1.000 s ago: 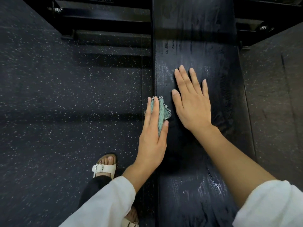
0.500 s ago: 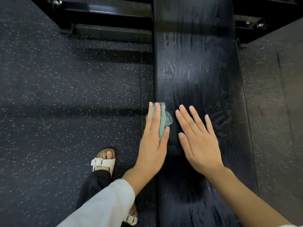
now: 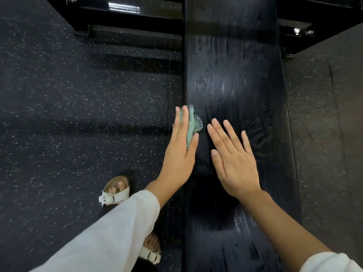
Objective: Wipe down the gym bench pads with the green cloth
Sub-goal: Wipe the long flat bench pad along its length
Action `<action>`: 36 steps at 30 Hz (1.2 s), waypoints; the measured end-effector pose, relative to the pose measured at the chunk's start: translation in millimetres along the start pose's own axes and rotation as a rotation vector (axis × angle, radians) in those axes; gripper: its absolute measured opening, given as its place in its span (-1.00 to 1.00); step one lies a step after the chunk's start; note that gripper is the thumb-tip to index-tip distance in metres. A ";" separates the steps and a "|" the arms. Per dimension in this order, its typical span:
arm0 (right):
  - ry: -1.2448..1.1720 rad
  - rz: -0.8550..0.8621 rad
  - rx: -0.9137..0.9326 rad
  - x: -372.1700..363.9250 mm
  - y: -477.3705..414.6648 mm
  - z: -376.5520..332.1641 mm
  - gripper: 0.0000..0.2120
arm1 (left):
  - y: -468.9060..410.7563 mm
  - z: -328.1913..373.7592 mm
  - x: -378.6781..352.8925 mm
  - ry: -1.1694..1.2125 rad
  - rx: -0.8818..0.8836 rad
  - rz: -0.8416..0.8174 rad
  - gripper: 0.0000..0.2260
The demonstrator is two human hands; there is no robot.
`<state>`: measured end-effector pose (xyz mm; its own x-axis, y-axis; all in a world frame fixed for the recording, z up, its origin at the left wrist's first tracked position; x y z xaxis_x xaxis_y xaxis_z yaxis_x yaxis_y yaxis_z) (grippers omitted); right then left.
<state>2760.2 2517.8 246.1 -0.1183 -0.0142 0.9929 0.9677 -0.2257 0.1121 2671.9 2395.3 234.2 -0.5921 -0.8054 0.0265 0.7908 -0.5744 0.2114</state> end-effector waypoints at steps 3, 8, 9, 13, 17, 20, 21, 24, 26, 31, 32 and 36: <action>-0.001 0.006 -0.005 0.3 -0.1 0.1 -0.51 | 30.6 -5.4 -6.5 0.000 -0.006 0.002 -0.45; -0.002 0.009 -0.008 -0.5 -0.2 0.1 -0.51 | 67.5 -13.1 -15.2 0.011 -0.024 0.032 -0.47; -0.002 0.007 -0.008 -0.9 -0.4 0.4 -0.51 | 73.6 -14.0 -16.4 0.008 -0.018 0.029 -0.47; -0.002 0.002 -0.013 -1.4 0.6 0.7 -0.51 | 100.2 -15.1 -21.0 0.014 0.000 0.025 -0.46; -0.006 -0.008 -0.013 -1.0 -0.1 1.1 -0.51 | 107.8 -15.7 -22.7 -0.013 0.015 0.028 -0.45; 0.000 -0.008 -0.014 -1.2 -0.4 1.3 -0.51 | 103.2 -14.6 -21.1 -0.019 0.037 0.020 -0.45; 0.002 -0.008 -0.014 -1.3 -0.3 1.3 -0.51 | 101.2 -14.4 -20.7 -0.020 0.035 0.015 -0.45; -0.007 -0.013 -0.016 -0.6 -0.1 1.4 -0.51 | 86.6 -12.5 -18.3 -0.019 0.042 0.020 -0.47; -0.003 -0.014 -0.018 0.0 -0.1 1.5 -0.51 | 67.6 -8.8 -15.8 -0.023 0.032 0.034 -0.47; 0.007 -0.019 -0.017 -0.3 -0.9 1.2 -0.51 | 16.7 -1.7 -7.4 -0.039 0.003 0.045 -0.47; 0.008 -0.022 -0.017 -0.6 -1.2 1.4 -0.51 | 10.2 -1.0 -6.2 -0.035 0.000 0.046 -0.47; 0.022 -0.023 -0.019 -2.3 -1.5 1.8 -0.51 | -1.6 -1.0 -3.2 -0.021 0.016 0.040 -0.46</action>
<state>2759.5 2520.0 243.8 -0.1450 -0.0299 0.9890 0.9604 -0.2447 0.1334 2672.6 2398.7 232.8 -0.5633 -0.8244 0.0558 0.8114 -0.5391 0.2258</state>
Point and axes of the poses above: each hand's wrist, its own y-axis away from the middle knuckle, its own x-axis out of the back of the hand, z = x × y, the point moved 2 cm from there along -y, towards the middle knuckle, and after that the axes turned 14 degrees about y, right-handed, at the moved point
